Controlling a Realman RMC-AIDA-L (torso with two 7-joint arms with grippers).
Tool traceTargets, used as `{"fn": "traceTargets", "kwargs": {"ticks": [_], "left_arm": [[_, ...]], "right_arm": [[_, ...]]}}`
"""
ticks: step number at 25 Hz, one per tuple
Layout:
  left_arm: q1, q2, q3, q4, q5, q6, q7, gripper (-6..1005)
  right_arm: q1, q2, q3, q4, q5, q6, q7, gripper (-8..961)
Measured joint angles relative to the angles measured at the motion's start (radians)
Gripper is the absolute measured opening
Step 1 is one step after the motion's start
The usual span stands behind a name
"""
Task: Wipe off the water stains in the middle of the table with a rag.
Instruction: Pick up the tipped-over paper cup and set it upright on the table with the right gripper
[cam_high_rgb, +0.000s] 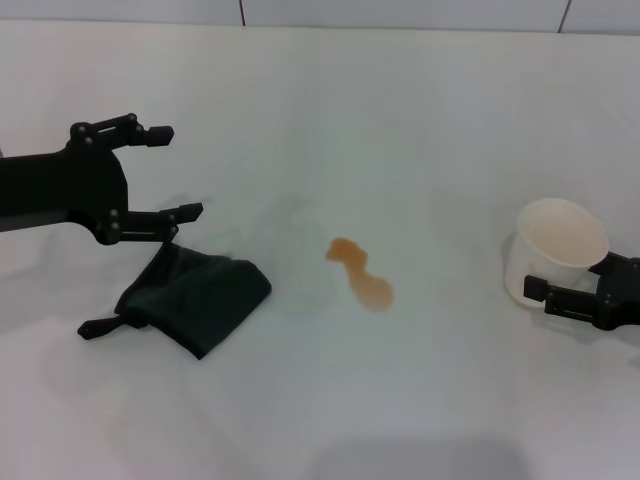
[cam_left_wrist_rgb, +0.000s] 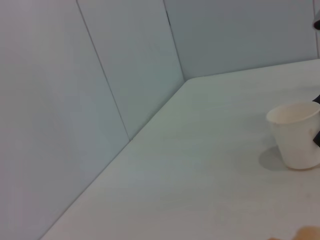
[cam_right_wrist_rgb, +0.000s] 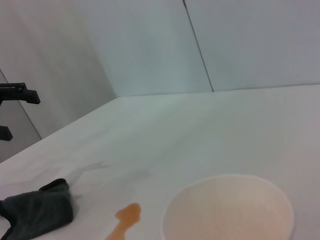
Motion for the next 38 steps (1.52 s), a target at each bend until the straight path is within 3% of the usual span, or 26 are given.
{"fn": "traceTargets", "kwargs": {"ticks": [38], "left_arm": [[-0.003, 0.000, -0.004, 0.003, 0.000, 0.000, -0.003, 817]], "right_arm": [[-0.028, -0.005, 0.008, 0.003, -0.002, 0.005, 0.008, 853]]}}
